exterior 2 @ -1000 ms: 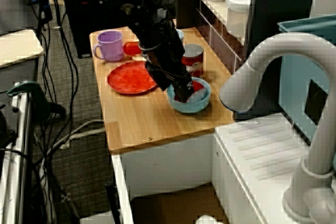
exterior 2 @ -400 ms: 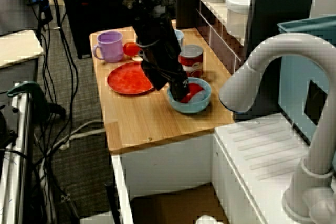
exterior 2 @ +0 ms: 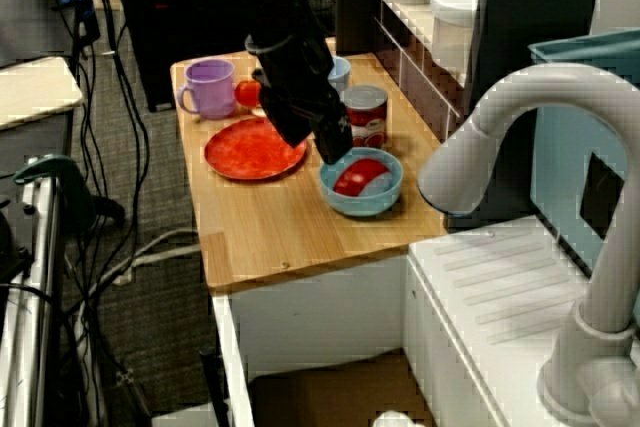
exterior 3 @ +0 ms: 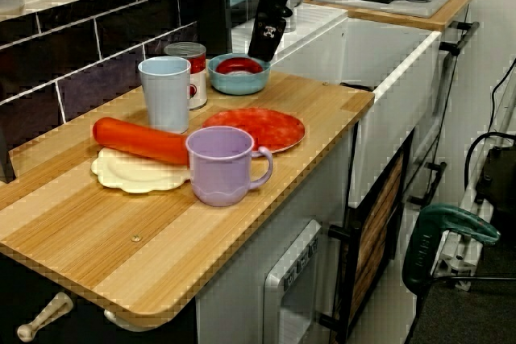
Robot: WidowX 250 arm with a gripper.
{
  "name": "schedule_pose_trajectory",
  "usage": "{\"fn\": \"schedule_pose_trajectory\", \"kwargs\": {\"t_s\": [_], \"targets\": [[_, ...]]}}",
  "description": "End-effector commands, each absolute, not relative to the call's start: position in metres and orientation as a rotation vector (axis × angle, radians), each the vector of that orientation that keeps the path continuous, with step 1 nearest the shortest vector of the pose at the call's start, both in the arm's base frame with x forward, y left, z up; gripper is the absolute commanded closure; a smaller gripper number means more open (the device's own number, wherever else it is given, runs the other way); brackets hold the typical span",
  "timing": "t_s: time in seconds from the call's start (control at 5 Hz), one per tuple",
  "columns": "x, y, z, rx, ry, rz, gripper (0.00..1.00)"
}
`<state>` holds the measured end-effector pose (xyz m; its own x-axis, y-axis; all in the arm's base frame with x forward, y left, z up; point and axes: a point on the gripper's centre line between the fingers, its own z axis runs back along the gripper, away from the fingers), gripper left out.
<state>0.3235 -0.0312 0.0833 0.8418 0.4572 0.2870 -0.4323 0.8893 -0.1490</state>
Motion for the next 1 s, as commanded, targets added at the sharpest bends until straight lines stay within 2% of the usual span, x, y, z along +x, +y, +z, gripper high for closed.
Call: {"fn": "schedule_pose_trajectory", "kwargs": {"t_s": [0.0, 0.2, 0.4, 0.8], "targets": [[0.318, -0.013, 0.114, -0.154, -0.409, 0.437, 0.00], [0.324, -0.003, 0.110, -0.131, -0.461, 0.394, 0.00], [0.332, 0.000, 0.102, -0.096, -0.454, 0.361, 0.00], [0.339, -0.001, 0.107, -0.072, -0.485, 0.253, 0.00]]}}
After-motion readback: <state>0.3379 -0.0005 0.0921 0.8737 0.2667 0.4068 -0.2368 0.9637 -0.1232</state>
